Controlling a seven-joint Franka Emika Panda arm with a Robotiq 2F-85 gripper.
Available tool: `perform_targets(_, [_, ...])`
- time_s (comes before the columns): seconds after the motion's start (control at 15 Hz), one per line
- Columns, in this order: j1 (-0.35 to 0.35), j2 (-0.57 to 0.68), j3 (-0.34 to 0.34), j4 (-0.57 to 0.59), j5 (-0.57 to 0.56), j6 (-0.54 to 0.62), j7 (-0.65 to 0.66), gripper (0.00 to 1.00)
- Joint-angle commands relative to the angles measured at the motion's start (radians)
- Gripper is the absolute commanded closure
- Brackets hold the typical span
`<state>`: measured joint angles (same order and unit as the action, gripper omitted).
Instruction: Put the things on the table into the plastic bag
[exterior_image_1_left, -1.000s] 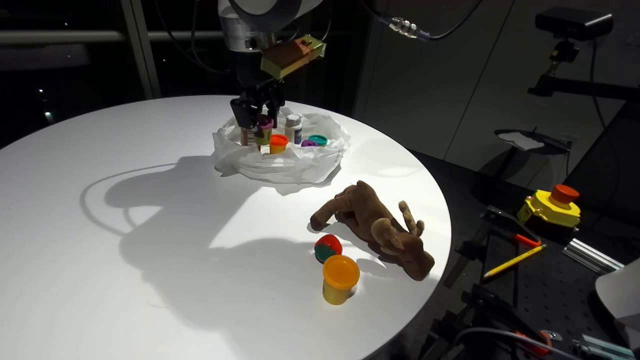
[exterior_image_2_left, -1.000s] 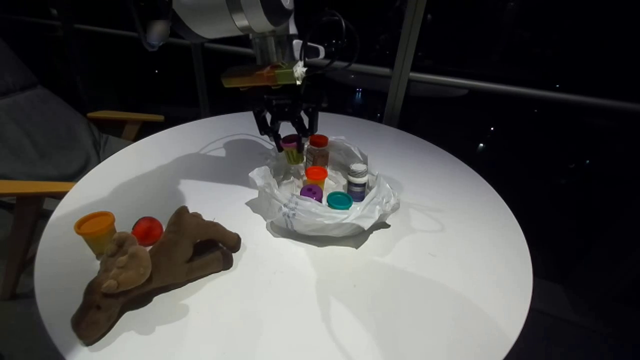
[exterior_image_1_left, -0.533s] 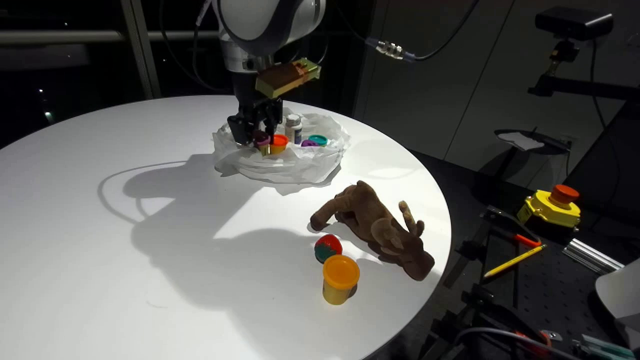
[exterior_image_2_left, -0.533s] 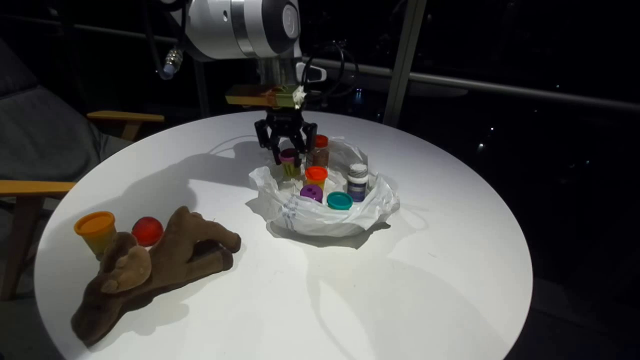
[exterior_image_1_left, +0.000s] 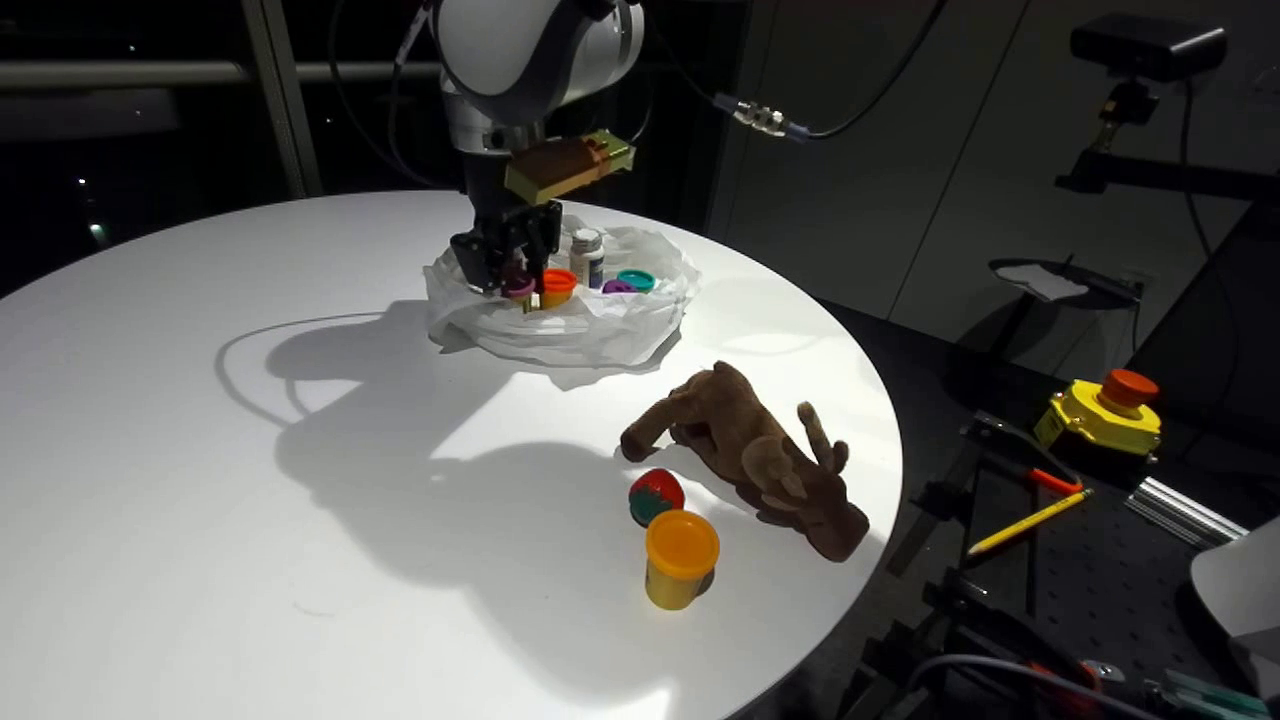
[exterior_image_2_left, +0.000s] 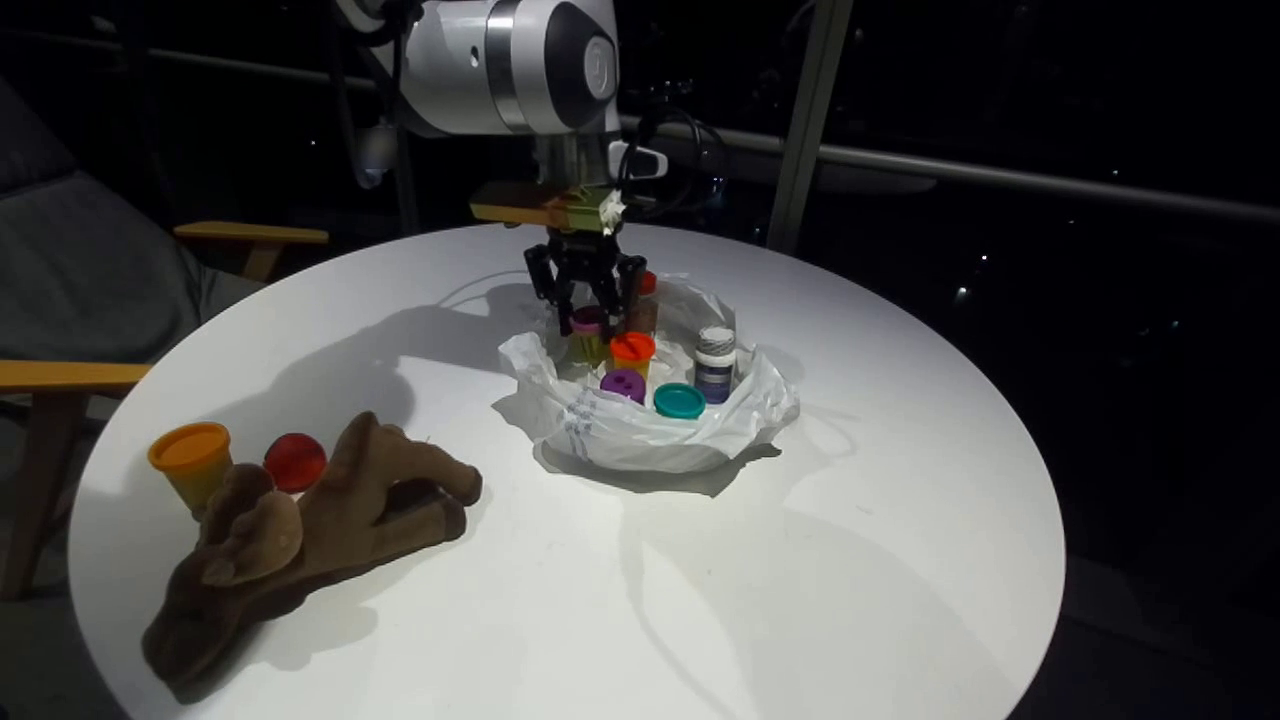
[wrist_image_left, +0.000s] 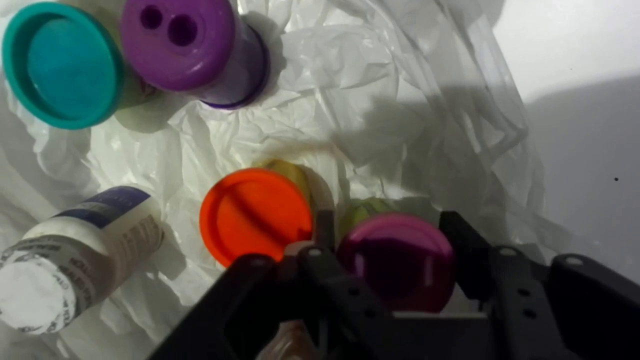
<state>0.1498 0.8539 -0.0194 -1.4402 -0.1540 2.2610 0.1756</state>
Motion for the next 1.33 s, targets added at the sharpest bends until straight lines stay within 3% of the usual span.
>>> perform_targets(0.0, [-0.006,0.006,0.014,0.036,0.037,0.001,-0.009,0.12])
perform_targets(0.13, [-0.003,-0.011,0.015,0.016,0.041,0.021,-0.005,0.00])
perform_targets(0.53, [0.039,-0.159,0.004,-0.115,0.030,0.028,0.066,0.00])
perform_targets(1.0, [0.134,-0.430,0.008,-0.455,0.026,0.075,0.307,0.00])
perform_targets(1.27, [0.184,-0.547,0.008,-0.668,0.000,0.163,0.495,0.00])
